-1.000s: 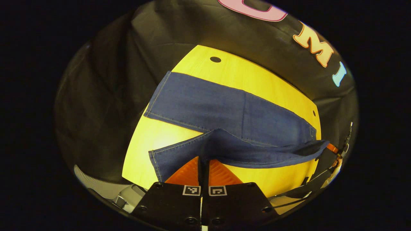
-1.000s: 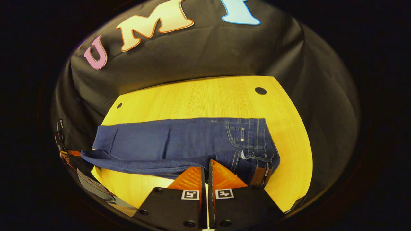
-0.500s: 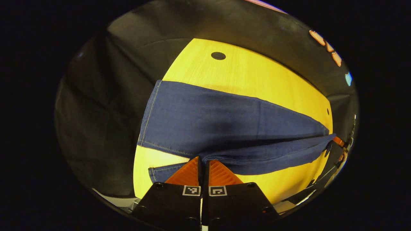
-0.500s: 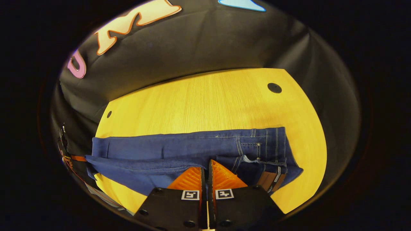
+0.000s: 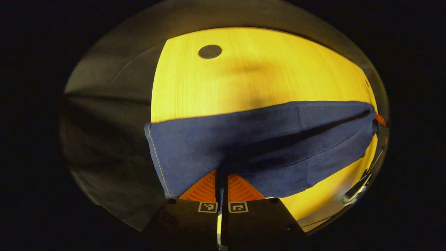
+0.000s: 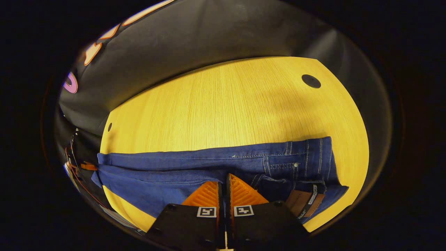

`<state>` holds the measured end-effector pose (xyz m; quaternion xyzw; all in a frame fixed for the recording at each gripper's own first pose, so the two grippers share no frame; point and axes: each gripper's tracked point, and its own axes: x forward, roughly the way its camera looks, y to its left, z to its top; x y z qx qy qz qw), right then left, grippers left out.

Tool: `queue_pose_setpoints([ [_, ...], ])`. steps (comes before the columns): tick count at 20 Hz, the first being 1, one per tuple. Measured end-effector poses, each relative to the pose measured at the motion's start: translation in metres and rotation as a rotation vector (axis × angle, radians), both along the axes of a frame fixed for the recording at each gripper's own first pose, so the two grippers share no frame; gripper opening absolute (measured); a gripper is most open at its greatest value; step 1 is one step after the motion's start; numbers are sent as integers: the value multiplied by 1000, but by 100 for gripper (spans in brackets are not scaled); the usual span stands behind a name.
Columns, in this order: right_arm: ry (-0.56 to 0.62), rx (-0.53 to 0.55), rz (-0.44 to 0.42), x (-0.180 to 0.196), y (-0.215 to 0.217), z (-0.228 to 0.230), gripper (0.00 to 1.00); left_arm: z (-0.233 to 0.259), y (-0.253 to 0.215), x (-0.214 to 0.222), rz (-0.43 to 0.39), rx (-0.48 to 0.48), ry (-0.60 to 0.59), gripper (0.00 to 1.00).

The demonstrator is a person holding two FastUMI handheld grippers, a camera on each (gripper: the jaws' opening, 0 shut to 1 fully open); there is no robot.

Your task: Grasp the waist and the cuffs of the jeans and fold them to make the two legs overlap; first hold the waist and fold one-third of the jeans toward the cuffs, then hold the cuffs and fold the remaining one-third in the same direction to finish folding.

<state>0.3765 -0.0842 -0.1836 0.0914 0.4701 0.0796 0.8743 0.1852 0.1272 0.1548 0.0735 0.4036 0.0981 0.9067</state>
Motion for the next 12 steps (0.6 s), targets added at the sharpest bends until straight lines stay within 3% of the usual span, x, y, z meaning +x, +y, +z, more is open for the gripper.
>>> queue_pose_setpoints([
  [3,-1,-5,9,1,-1,-5,4,5,-13,8,-14,80,39,0],
  [7,-9,11,14,3,-2,-4,7,3,-13,16,5,88,59,0],
  [8,-18,17,13,4,-2,-1,3,5,-8,18,10,102,55,0],
  [9,-35,21,11,5,-2,5,7,5,-5,18,14,112,54,0],
  [10,-61,34,9,7,-2,12,15,9,0,15,21,130,51,8],
  [12,-125,91,-11,14,-2,35,71,18,10,9,37,165,39,43],
])
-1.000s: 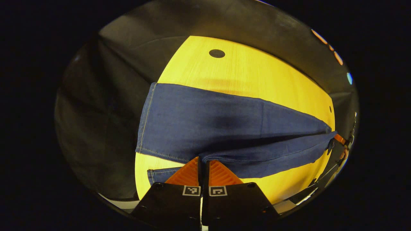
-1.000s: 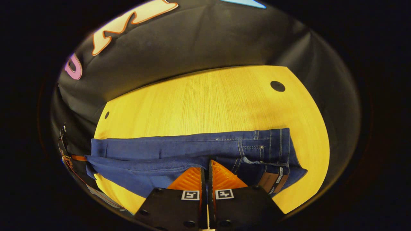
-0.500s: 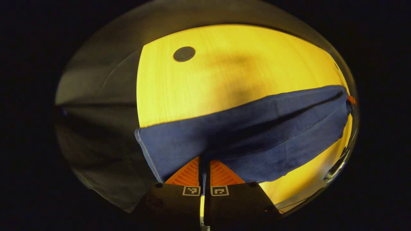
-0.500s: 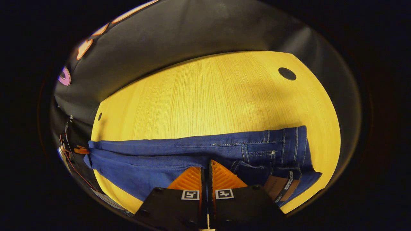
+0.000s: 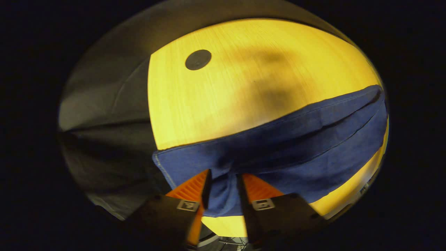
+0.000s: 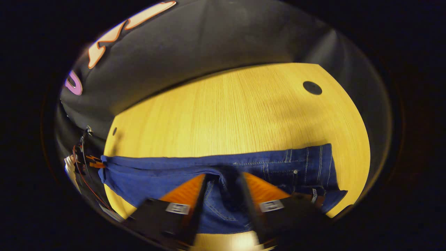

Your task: Grasp the waist and the cuffs of the jeans and fold them to make the two legs overlap; first hold the waist and fold one-third of the jeans toward the cuffs, then hold the cuffs and fold the remaining one-third in the same direction to finish folding.

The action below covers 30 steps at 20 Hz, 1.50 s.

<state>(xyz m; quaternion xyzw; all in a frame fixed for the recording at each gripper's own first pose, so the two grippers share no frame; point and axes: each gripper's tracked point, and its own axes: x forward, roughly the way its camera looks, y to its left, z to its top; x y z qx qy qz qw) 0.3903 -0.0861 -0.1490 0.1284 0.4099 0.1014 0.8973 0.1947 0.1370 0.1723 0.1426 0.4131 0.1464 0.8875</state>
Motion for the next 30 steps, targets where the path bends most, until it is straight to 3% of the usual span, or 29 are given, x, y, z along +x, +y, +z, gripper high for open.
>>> queue_pose_setpoints([
  [1,-32,23,-22,3,-5,12,99,6,5,-4,11,27,-9,60],
  [3,-104,47,-78,12,-27,35,98,25,12,-15,21,78,-38,95],
  [4,-133,44,-105,12,-43,48,94,35,16,-18,31,108,-66,96],
  [5,-153,33,-128,8,-59,57,98,47,20,-22,43,142,-97,96],
  [7,-181,-18,-171,-4,-95,66,99,71,21,-29,48,175,-178,96],
  [8,-183,-34,-187,-12,-112,68,93,70,19,-31,49,163,-219,96],
  [10,-172,-43,-208,-34,-137,68,99,77,5,-46,52,108,-290,96],
  [11,-171,-53,-215,-44,-148,64,94,75,-3,-54,54,74,-315,96],
  [14,-139,-109,-225,-71,-182,41,94,66,-32,-82,62,-62,-396,96],
  [15,-120,-107,-222,-78,-187,33,99,65,-39,-89,62,-96,-421,95],
  [17,-82,-94,-222,-90,-198,12,99,65,-50,-101,64,-144,-478,100],
  [22,-13,-74,-195,-92,-210,-35,99,58,-50,-99,99,-208,-598,96],
  [23,-3,-70,-186,-91,-210,-40,94,58,-51,-96,103,-242,-620,96],
  [24,7,-62,-176,-89,-210,-44,99,60,-51,-95,102,-282,-644,96],
  [26,23,-39,-162,-92,-209,-46,94,62,-52,-93,102,-364,-686,96],
  [27,11,-31,-164,-91,-211,-45,99,62,-50,-91,104,-390,-697,96],
  [30,-24,-22,-186,-93,-225,-39,94,67,-52,-93,125,-412,-719,95],
])
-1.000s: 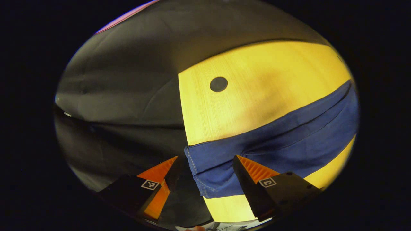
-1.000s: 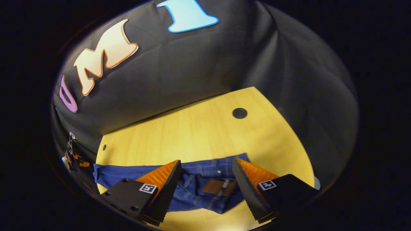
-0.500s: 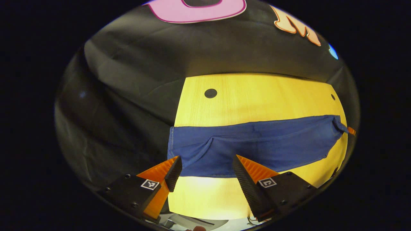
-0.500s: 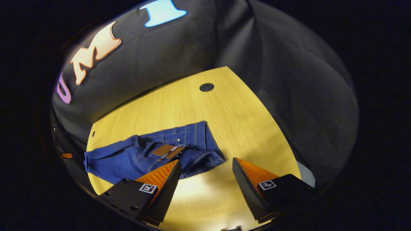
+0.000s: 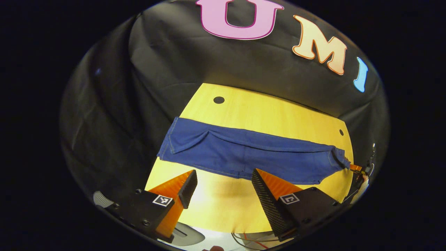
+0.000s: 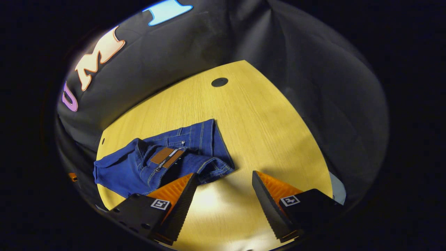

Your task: Grasp the waist and the cuffs of the jeans and fold them to make the two legs overlap; first hold the waist and fold one-third of the jeans toward the cuffs, then hold the cuffs and fold the remaining one-third in the same direction to finish folding.

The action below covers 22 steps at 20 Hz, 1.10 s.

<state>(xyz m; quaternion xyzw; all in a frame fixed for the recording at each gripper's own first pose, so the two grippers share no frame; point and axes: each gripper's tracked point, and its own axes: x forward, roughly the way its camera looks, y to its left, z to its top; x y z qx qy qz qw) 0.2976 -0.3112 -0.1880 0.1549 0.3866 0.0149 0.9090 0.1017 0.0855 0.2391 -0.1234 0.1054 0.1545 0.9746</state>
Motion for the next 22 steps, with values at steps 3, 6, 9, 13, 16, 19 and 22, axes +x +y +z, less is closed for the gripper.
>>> queue_pose_setpoints([
  [3,10,17,-6,1,-6,-5,98,5,-1,3,-3,-23,-32,94],
  [6,16,27,10,6,-1,-11,99,5,-3,4,-9,-35,-49,92],
  [9,34,21,18,9,0,-20,98,6,-2,4,-20,-46,-56,93],
  [13,33,-15,38,12,1,-24,98,5,-4,4,-30,-51,-52,93],
  [16,41,-14,32,11,-3,-24,98,6,-8,5,-61,-68,-53,93],
  [19,47,-19,40,9,-1,-26,98,8,-10,7,-66,-56,-47,95],
  [22,40,-23,39,11,1,-25,98,12,-17,10,-81,-46,-50,95],
])
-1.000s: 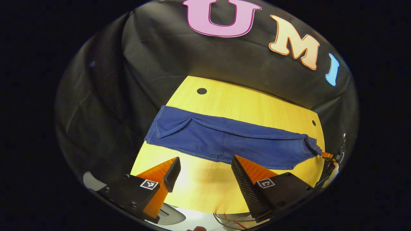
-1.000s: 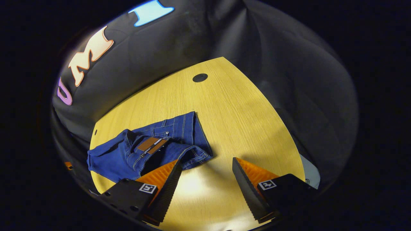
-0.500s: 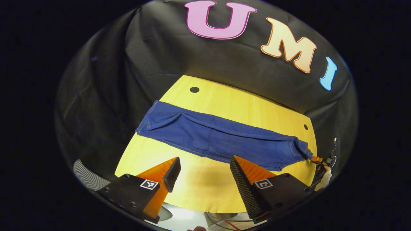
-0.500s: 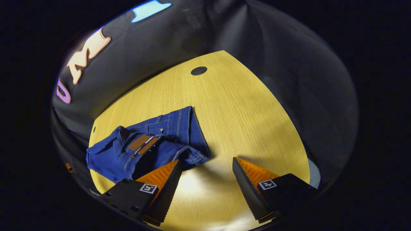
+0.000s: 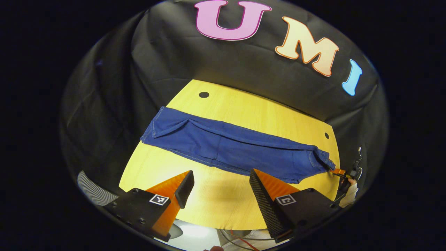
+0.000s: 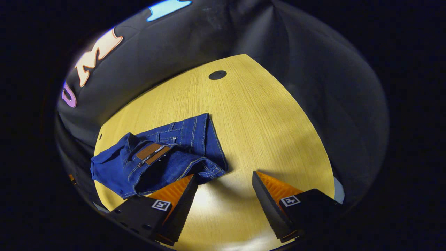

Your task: Grasp the waist and the cuffs of the jeans and fold them to make the two legs overlap; first hold the waist and fold one-third of the jeans toward the cuffs, then hold the cuffs and fold the remaining one-third in the same direction to finish folding.

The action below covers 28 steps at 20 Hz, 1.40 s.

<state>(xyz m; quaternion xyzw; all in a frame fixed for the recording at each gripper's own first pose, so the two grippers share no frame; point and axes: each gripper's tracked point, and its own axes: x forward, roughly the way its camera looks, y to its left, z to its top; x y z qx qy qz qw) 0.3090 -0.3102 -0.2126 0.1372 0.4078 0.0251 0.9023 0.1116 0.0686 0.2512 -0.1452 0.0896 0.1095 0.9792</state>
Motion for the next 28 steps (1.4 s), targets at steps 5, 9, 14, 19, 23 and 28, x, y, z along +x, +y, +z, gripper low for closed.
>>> queue_pose_setpoints([
  [5,-6,50,20,1,10,8,97,0,-9,8,-20,-4,9,95],
  [9,-25,119,39,5,31,21,97,-4,-11,9,-30,-10,22,96],
  [14,-18,98,19,22,33,18,97,-7,-14,10,-39,-19,27,95],
  [19,12,75,34,22,33,3,91,-5,-17,12,-55,-15,34,96],
  [23,8,-29,82,19,33,-4,88,-3,-17,12,-69,-23,30,96],
  [28,28,-59,130,16,51,-8,57,1,-19,8,-104,-53,13,95],
])
